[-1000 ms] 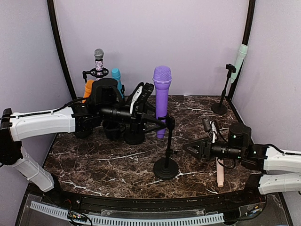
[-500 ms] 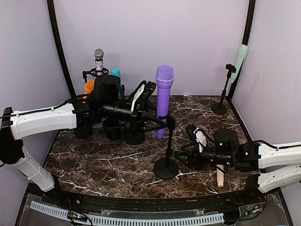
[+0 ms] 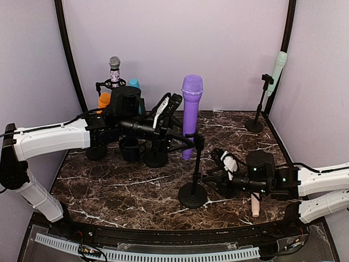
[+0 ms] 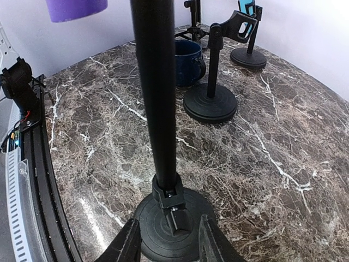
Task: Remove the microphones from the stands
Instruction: Unscrew the knob on the stand of the microphone stand.
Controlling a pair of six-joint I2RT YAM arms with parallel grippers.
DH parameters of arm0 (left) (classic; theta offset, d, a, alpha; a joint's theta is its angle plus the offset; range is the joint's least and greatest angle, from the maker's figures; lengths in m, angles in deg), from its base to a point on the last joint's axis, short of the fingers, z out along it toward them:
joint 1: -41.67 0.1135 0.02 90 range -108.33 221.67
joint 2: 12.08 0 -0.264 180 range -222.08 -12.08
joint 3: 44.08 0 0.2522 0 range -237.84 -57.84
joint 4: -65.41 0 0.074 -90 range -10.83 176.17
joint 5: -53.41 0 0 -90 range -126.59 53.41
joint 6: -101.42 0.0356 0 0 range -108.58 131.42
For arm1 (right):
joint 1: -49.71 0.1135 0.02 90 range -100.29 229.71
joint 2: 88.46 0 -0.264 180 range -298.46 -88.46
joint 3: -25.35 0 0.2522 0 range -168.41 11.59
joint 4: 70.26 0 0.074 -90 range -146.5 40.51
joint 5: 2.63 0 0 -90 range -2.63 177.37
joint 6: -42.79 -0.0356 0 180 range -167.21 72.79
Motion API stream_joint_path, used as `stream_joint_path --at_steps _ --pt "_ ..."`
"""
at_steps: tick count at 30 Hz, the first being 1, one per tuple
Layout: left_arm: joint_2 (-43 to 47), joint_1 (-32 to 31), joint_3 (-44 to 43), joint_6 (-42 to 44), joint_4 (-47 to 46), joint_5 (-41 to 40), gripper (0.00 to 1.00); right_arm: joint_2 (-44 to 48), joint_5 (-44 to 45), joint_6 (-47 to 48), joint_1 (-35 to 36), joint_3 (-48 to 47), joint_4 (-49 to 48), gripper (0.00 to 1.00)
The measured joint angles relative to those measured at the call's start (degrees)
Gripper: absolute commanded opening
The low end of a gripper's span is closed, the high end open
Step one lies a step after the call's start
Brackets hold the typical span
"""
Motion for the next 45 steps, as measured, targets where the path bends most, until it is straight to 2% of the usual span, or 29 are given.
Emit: stream_joint_path --at_steps 26,28,32,33,45 --pt "-1.2 0.1 -1.0 0.0 -0.3 1.0 0.00 -4.9 4.1 11.4 0.2 -2.4 0.6 0.23" --pt "-1.2 0.1 -1.0 0.0 -0.4 1.0 0.00 -5.2 4.1 11.6 0.2 -2.4 0.5 0.19" --pt "-1.3 0.3 -1.0 0.0 -0.4 1.0 0.00 -6.1 3.9 12.4 0.4 -2.8 0.3 0.01" --pt "-1.3 0.4 -1.0 0.0 -0.4 1.0 0.00 -6.4 4.0 12.7 0.4 -3.2 0.6 0.00" --pt "-1.2 1.6 -0.8 -0.4 -0.3 2.0 0.00 -7.2 4.5 13.4 1.0 -4.6 2.3 0.00"
